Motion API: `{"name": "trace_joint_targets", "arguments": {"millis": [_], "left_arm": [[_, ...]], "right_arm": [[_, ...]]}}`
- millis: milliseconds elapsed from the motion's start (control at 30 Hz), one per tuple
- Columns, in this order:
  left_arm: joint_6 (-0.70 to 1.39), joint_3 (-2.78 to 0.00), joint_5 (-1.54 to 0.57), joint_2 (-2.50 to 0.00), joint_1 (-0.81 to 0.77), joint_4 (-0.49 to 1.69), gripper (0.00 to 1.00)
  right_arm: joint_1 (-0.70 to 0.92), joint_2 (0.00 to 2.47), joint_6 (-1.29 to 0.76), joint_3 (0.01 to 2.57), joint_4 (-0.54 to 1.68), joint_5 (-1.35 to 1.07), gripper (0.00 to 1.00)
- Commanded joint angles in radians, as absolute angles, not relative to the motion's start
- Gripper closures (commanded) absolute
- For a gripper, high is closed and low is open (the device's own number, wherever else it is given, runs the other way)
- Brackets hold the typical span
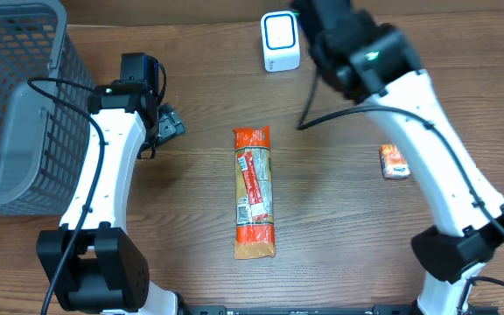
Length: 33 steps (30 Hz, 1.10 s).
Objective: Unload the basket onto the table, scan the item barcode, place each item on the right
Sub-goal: 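Carry the mint-green pack right and lower it near the jar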
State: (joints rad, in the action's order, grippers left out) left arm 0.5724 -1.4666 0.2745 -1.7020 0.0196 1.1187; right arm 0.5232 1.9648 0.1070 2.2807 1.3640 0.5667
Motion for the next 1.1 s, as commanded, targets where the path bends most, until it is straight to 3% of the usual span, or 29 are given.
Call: {"name": "trace_joint_targets", "arguments": {"millis": [0,200,467,700,800,900,1000,1067], "left_arm": [[0.561,-1.481,0.288,-1.683,0.012,1.118,0.0],[0.561,-1.481,0.288,-1.683,0.012,1.118,0.0],[0.561,-1.481,0.288,-1.683,0.012,1.118,0.0],[0.561,-1.481,0.288,-1.683,0.012,1.118,0.0],[0.561,-1.481,0.288,-1.683,0.012,1.118,0.0],[0.561,-1.481,0.288,-1.683,0.012,1.118,0.0],[0.561,-1.481,0.288,-1.683,0.012,1.118,0.0],[0.561,-1.481,0.288,-1.683,0.012,1.118,0.0]], "right_arm": [[0.435,1.976,-0.031,2.277,1.487,0.265,0.96],[0.295,1.993,-0.03,2.111,1.66,0.006,0.96],[0.251,1.993,-0.031,1.747,1.531,-0.028,0.95],[0.251,1.993,-0.055,1.622,1.456,0.017,0.78],[0.251,1.993,-0.06,1.622,1.464,0.05,0.61],[0.251,1.993,-0.061,1.622,1.462,0.054,0.38],[0.251,1.993,-0.088,1.623,1.447,0.045,0.36],[0.257,1.993,-0.086,1.622,1.425,-0.031,0.4]]}}
